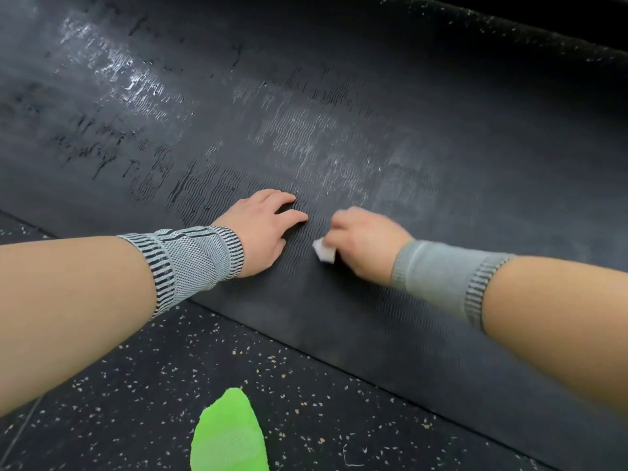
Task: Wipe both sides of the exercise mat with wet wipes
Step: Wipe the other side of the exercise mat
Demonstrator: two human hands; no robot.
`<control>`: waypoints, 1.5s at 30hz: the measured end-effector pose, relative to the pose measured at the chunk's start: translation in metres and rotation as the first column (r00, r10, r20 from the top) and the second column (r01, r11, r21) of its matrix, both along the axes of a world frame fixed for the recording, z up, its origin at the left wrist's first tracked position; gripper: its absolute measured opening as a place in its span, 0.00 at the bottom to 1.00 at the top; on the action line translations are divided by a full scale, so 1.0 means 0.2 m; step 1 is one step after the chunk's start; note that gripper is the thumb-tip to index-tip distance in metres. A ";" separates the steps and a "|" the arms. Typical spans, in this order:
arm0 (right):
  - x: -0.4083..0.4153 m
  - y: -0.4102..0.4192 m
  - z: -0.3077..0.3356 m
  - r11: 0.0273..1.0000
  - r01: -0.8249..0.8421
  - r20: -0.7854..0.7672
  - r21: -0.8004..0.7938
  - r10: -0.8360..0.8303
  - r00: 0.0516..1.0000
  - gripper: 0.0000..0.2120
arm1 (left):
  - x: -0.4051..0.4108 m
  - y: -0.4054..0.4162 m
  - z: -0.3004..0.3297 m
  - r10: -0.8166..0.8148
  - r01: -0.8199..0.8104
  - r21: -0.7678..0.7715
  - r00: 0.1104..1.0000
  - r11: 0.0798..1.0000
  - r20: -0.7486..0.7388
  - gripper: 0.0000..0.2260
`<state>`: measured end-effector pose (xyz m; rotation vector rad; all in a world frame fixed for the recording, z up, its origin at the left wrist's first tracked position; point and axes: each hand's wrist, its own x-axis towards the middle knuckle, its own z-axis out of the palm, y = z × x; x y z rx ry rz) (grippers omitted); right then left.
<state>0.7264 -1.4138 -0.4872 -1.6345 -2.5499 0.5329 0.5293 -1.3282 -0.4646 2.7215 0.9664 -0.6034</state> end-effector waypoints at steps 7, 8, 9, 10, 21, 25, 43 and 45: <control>0.05 0.03 0.03 0.978 0.171 0.025 0.116 -0.175 0.984 0.08 | 0.03 0.01 -0.02 0.021 -0.020 -0.014 0.998 1.000 0.056 0.22; 0.02 -0.03 0.01 0.989 0.095 -0.023 0.113 -0.093 0.995 0.10 | 0.03 0.02 -0.02 0.021 -0.021 -0.014 0.998 1.000 0.059 0.21; -0.01 -0.09 0.00 0.997 0.019 -0.041 0.078 -0.016 0.999 0.12 | 0.04 0.02 -0.02 0.023 -0.022 -0.016 0.998 1.000 0.058 0.21; -0.02 -0.13 -0.01 0.998 -0.042 -0.046 0.041 0.044 0.998 0.12 | 0.04 0.03 -0.03 0.026 -0.025 -0.019 0.998 0.999 0.055 0.21; 0.29 0.30 0.05 0.934 0.355 0.100 0.037 -0.357 0.929 0.13 | 0.21 0.13 -0.03 0.021 -0.021 -0.012 1.000 1.000 -0.013 0.28; 0.22 0.19 0.02 0.972 0.224 0.022 0.076 -0.226 0.974 0.09 | 0.28 0.18 -0.04 0.041 -0.040 -0.018 0.999 0.999 0.015 0.28; 0.40 0.28 0.02 0.983 0.151 -0.038 0.104 -0.148 0.988 0.07 | 0.47 0.34 -0.09 0.142 -0.152 0.036 0.967 0.988 0.211 0.21; 0.44 0.27 0.00 0.990 0.109 -0.049 0.089 -0.105 0.993 0.10 | 0.50 0.38 -0.09 0.147 -0.159 0.045 0.968 0.986 0.203 0.23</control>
